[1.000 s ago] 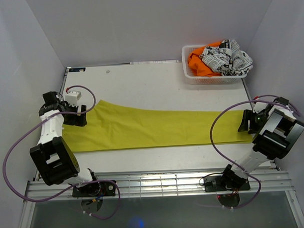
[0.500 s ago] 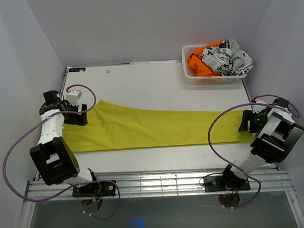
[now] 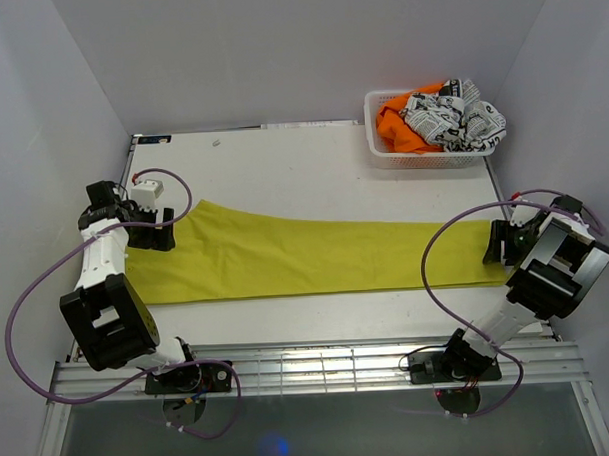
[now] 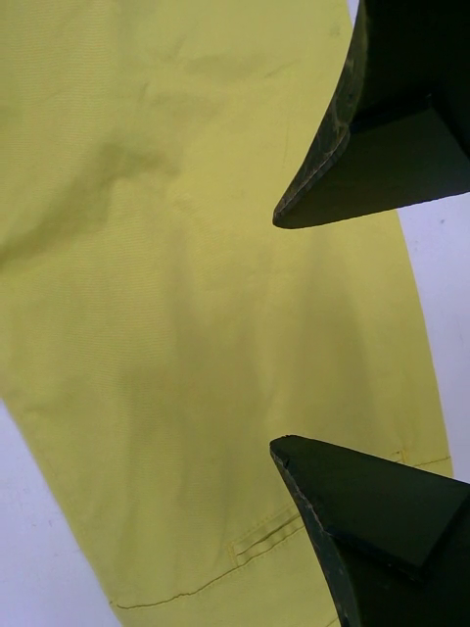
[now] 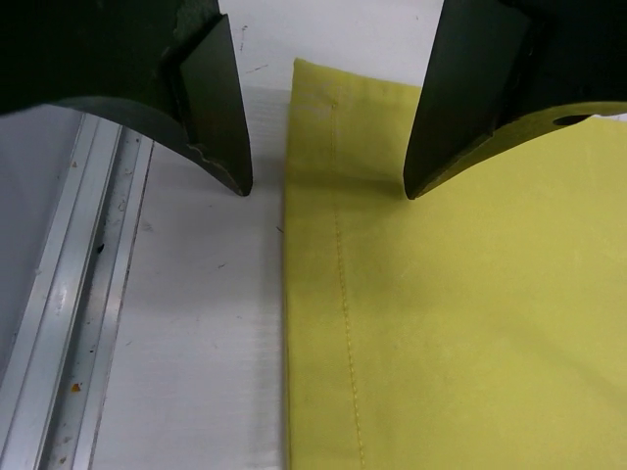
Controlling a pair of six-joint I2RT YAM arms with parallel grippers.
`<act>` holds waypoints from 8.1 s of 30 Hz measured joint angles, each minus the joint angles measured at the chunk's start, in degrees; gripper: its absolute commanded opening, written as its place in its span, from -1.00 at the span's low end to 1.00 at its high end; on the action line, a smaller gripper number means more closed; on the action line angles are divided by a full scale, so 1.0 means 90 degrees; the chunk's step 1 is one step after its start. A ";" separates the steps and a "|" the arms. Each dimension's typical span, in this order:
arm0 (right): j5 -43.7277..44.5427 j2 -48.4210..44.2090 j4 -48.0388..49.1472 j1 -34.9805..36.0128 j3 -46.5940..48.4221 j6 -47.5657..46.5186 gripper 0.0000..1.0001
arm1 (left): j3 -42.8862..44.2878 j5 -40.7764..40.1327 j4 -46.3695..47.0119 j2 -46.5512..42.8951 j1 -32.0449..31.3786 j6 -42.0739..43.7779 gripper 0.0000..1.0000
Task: Fold and stack the trousers
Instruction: Fold the trousers
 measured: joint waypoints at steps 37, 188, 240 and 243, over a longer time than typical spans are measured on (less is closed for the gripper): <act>-0.1780 -0.0549 -0.2608 -0.0172 0.2142 -0.0646 -0.84 | -0.0483 0.0364 0.0197 -0.0049 0.0000 -0.0036 0.96; -0.3286 0.0410 0.1579 0.4007 -0.0860 0.3354 0.17 | 0.0092 0.3536 0.0000 0.1146 -0.1083 -0.2018 0.96; -0.4658 -0.1911 0.0491 0.3378 0.0233 0.3772 -0.85 | -0.0702 0.2975 -0.0194 0.2140 -0.0080 -0.1569 -0.33; -0.4461 -0.1965 0.1202 0.3915 0.0114 0.4469 -0.84 | -0.0593 0.3101 -0.0170 0.2523 -0.0211 -0.1617 -0.93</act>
